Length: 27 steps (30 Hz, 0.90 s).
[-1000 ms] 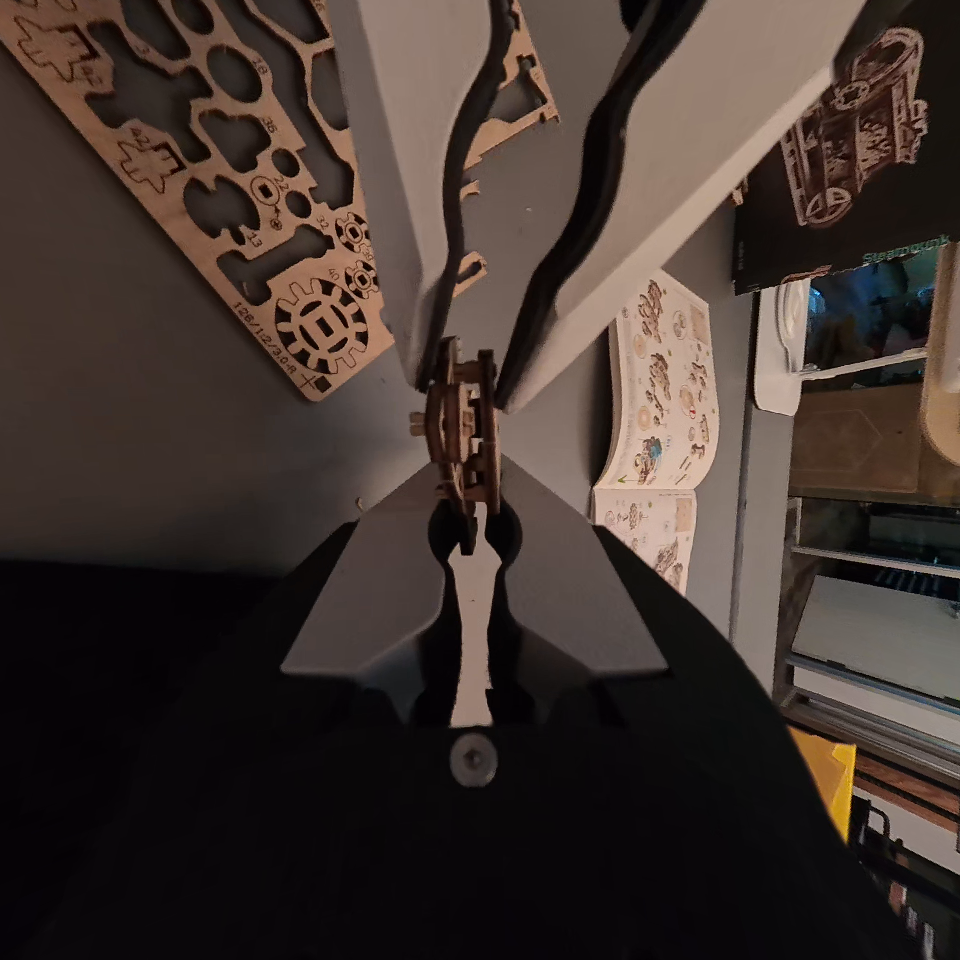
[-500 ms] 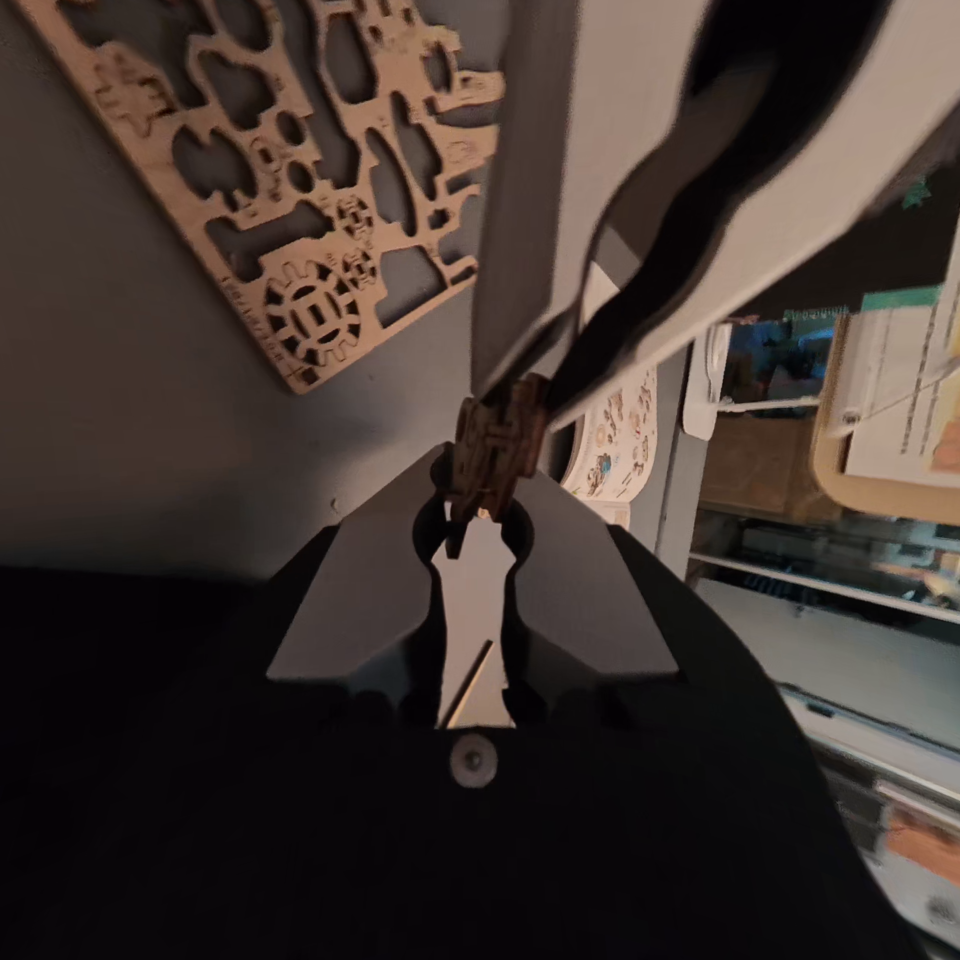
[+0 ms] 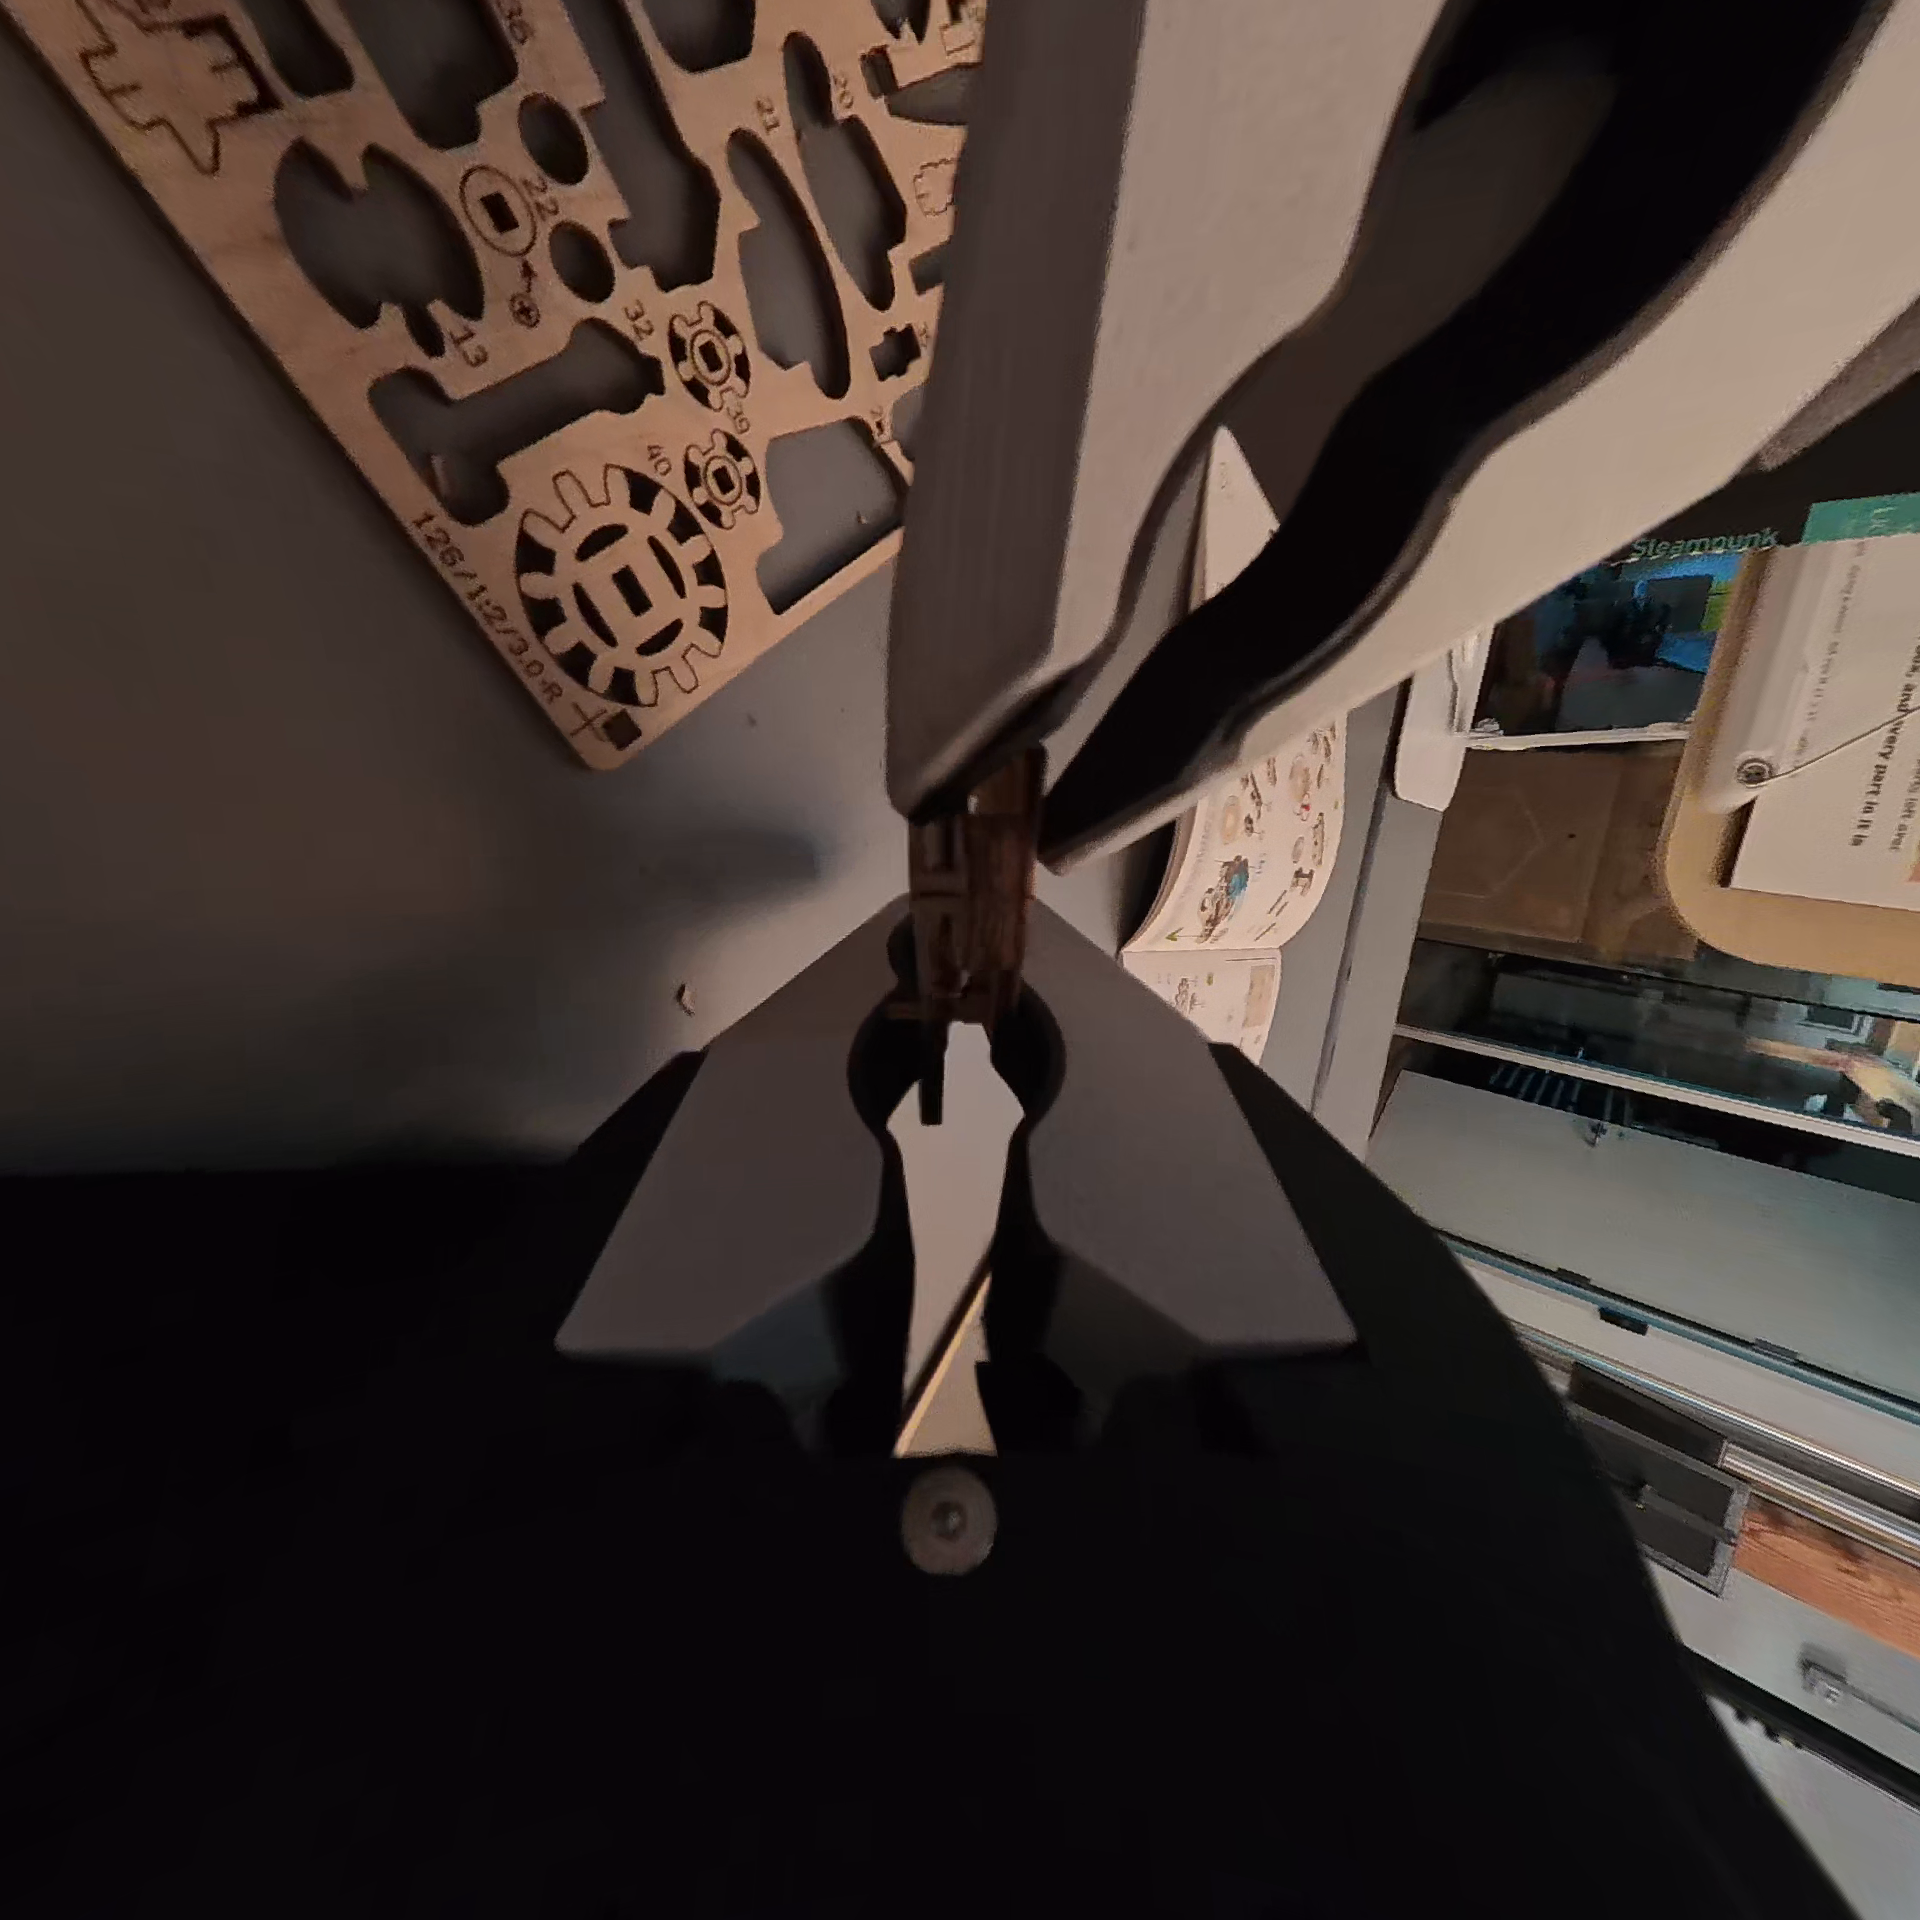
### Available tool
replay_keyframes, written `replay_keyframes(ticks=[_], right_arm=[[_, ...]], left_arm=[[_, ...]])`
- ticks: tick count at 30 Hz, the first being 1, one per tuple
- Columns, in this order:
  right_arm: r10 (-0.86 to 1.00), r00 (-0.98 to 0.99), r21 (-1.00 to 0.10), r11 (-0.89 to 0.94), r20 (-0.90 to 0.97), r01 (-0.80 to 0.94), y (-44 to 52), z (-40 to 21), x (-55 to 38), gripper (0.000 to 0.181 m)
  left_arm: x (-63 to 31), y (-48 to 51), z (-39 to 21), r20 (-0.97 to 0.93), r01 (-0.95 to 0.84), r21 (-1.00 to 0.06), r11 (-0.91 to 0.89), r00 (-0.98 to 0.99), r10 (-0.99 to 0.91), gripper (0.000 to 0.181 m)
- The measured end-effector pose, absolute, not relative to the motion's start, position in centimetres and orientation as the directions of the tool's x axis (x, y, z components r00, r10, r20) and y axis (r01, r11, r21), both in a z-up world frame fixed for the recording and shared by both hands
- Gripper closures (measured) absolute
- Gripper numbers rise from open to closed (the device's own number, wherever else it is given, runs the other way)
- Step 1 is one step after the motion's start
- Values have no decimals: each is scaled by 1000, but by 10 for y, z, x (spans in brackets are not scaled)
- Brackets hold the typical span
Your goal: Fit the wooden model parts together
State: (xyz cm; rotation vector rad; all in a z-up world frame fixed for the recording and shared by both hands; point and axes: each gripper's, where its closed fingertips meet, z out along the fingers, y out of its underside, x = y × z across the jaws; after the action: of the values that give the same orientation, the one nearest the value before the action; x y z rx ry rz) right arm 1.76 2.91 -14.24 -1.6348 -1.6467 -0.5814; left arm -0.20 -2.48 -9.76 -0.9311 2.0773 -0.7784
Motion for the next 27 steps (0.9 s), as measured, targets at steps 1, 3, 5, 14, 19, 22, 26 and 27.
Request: replay_keyframes(ticks=[1, 3, 5, 14, 19, 22, 26, 27], right_arm=[[659, 88, -184, 78, 747, 980, 30, -143, 17, 173], [660, 65, -168, 94, 748, 981, 30, -146, 14, 167], [614, -25, -91, 156, 789, 984, 31, -146, 10, 162], [744, 78, -308, 177, 664, 935, 14, -147, 2, 165], [793, 125, -319, 91, 596, 943, 7, -150, 5, 159], [804, 170, -350, 50, 570, 935, 8, -147, 11, 154], [841, 173, -442, 86, 513, 893, 2, -141, 14, 151], [844, 183, -477, 95, 504, 873, 3, -137, 15, 153]], left_arm=[[-1, -23, -95, -356, -363, -756, 544, -469, -808, 169], [-1, -22, -90, -310, -367, -786, 498, -464, -830, 170], [-2, -25, -91, -256, -379, -804, 458, -476, -842, 170], [-8, -27, -95, -187, -406, -801, 440, -529, -828, 170], [-7, -32, -98, -298, -366, -757, 541, -544, -784, 170], [-7, -23, -97, -343, -363, -741, 565, -519, -783, 170], [-10, -13, -97, -364, -371, -731, 573, -498, -787, 170], [-10, -13, -95, -332, -371, -753, 544, -500, -800, 170]])
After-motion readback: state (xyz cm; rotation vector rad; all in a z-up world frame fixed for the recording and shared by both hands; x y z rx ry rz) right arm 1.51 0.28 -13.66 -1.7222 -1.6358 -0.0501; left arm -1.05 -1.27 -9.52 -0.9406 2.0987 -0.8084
